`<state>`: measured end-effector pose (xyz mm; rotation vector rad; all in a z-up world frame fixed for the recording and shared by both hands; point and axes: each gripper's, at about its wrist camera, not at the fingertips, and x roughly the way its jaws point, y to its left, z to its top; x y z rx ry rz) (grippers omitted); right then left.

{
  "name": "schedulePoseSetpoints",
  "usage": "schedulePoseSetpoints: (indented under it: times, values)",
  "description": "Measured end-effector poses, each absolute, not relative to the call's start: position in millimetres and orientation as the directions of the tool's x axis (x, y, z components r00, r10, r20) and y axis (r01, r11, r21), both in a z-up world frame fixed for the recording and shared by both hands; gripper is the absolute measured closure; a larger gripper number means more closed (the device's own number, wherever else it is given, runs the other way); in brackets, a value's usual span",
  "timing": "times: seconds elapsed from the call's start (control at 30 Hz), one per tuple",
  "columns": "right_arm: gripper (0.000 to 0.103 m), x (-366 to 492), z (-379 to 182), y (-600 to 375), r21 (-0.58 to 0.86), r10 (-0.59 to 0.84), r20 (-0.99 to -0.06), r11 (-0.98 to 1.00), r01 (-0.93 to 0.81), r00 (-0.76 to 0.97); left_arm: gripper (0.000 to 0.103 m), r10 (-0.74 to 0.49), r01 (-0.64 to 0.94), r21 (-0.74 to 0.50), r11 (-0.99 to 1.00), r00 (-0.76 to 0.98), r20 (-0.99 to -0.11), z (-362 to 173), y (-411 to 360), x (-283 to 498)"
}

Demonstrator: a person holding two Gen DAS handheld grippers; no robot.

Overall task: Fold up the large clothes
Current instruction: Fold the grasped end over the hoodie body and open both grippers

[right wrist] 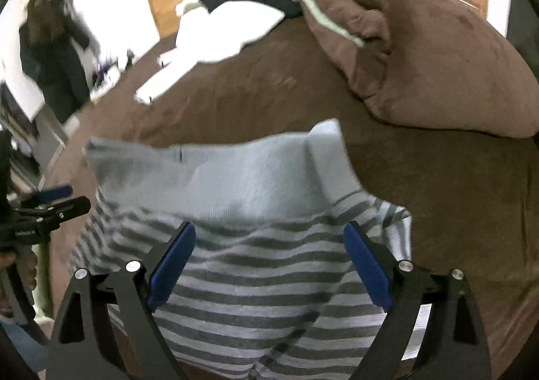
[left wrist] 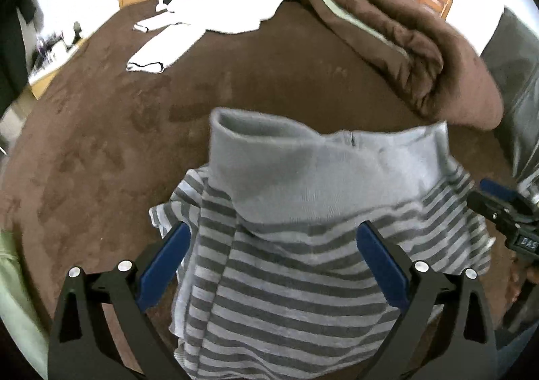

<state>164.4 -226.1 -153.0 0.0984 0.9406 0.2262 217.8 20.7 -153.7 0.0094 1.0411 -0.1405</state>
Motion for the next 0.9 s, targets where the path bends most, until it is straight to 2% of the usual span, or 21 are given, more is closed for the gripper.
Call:
schedulePoseSetpoints:
  times: [0.1,0.23,0.5,0.7,0.9]
  values:
    - [0.015,168,-167,-214,0.146,0.215,-0.806,0.975,-0.167,0.552,0.007,-0.039,0.126,0.032,0.992,0.52,-0.853,-166,8,209]
    - [0.015,175,-186,-206,0.107,0.189,-0.831,0.977,-0.183,0.524,0.007,0.003,0.133,0.092,0.987,0.555,-0.832,-178,-4,202]
    - [0.014,189,-215,-210,0.138,0.204,-0.843,0.976,-0.166,0.499,0.006,-0.045,0.116,0.019,0.993,0.522,-0.852,-203,4,221]
    - [0.014,213,-223,-221,0.149,0.17,-0.849,0.985,-0.083,0.5,0.005,-0.038,0.127,0.033,0.991,0.517,-0.855,-217,4,243]
    - [0.01,234,-237,-231,0.179,0.176,-0.861,0.983,-0.039,0.477,0.005,-0.067,0.129,-0.004,0.992,0.489,-0.869,-230,7,271]
